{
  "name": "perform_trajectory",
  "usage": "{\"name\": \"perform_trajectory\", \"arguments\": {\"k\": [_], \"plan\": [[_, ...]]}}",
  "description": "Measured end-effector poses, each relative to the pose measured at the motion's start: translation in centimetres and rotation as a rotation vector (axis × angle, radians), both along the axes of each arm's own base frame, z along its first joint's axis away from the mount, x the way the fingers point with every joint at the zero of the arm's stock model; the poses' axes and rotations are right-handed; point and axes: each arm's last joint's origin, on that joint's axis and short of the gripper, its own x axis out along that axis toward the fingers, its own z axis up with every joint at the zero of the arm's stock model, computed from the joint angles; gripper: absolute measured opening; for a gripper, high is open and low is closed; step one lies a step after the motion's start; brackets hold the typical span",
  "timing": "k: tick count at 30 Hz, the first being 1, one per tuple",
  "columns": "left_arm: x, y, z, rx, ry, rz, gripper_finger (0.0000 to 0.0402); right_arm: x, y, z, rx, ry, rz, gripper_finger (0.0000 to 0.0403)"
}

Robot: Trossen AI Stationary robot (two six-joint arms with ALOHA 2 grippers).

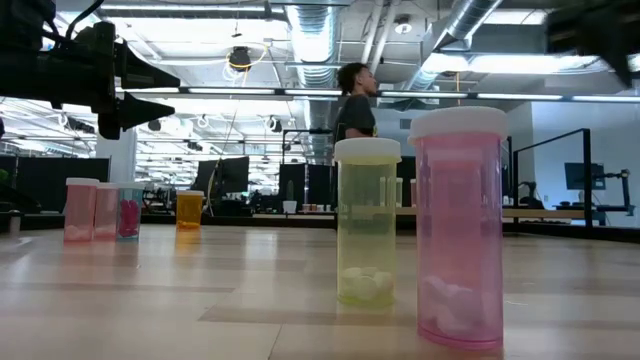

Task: Pick and place medicine bottles onto shelf by color
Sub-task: Put the yellow pill bottle on the shelf

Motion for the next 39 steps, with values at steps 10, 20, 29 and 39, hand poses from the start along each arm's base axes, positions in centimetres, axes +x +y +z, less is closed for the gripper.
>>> {"name": "perform_trajectory", "arguments": {"k": [10,20,29,39], "plan": [[0.0,0.0,0.0,0.0,0.001,0.0,0.0312,0.7,7.5,-3.1,0.014,-0.04,0.128,0.0296],[0.0,0.0,0.0,0.0,0.0,0.0,0.0312,1.7,11.9,-5.0,0.08,-0.077,0.114,0.0296],[0.0,0.0,0.0,0.0,0.0,0.0,0.0312,2.3,15.7,-7.1,0.149,-0.092,-0.024,0.0296],[0.0,0.0,0.0,0.0,0.0,0.0,0.0312,3.7,18.1,-10.1,0.17,-0.071,-0.09,0.0296]]}}
